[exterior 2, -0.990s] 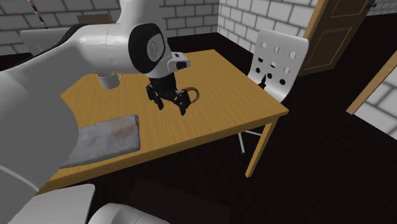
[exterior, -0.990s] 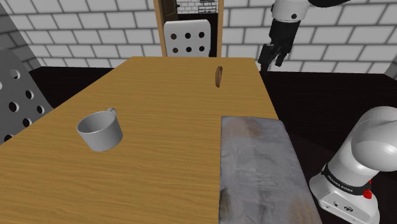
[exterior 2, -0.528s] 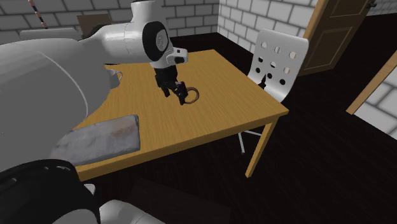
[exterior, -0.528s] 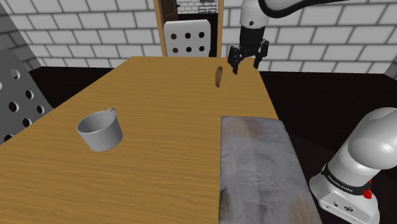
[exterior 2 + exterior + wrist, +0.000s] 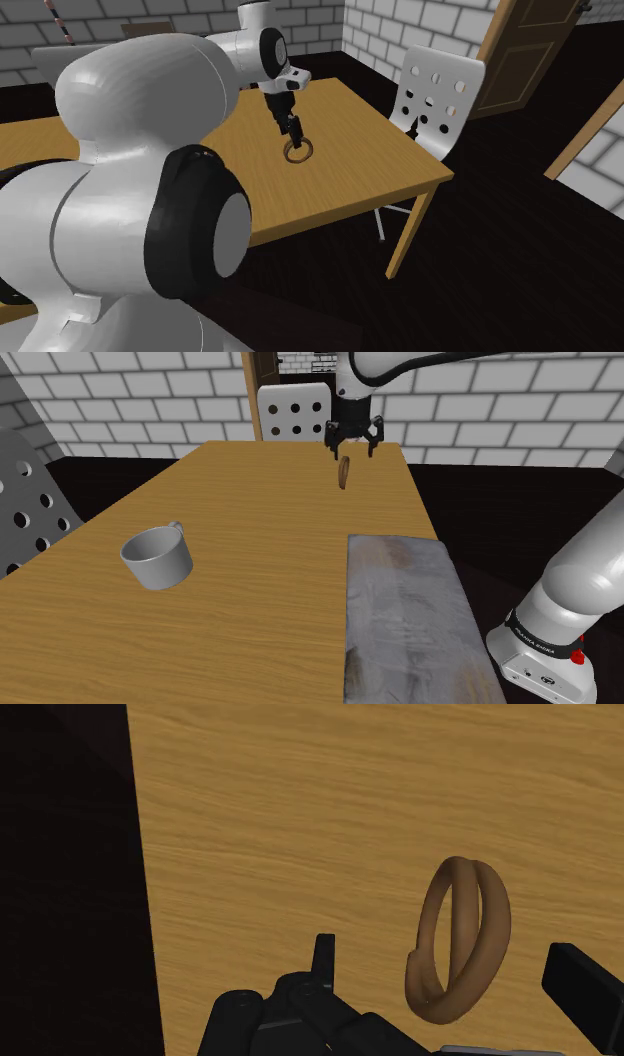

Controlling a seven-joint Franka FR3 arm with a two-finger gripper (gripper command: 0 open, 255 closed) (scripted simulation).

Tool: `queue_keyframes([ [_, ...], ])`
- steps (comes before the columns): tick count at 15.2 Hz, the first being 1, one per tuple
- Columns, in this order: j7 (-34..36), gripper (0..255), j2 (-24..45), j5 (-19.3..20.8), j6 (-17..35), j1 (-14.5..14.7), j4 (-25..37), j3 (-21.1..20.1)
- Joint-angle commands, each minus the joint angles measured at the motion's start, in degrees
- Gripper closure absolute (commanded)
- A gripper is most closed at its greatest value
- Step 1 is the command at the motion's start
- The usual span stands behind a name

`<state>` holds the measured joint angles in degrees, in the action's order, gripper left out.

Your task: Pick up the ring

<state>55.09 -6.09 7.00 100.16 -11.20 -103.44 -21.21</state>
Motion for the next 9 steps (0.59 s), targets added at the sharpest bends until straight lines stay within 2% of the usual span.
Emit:
queue_keyframes([
  [1,6.04,0,5.12,2.29,-0.63,-0.41,4.89,-0.63],
  [2,7.86,0,6.83,3.06,-1.01,-0.38,6.67,-0.62],
  [9,8.6,0,6.59,3.16,4.37,-0.4,1.03,-0.42],
])
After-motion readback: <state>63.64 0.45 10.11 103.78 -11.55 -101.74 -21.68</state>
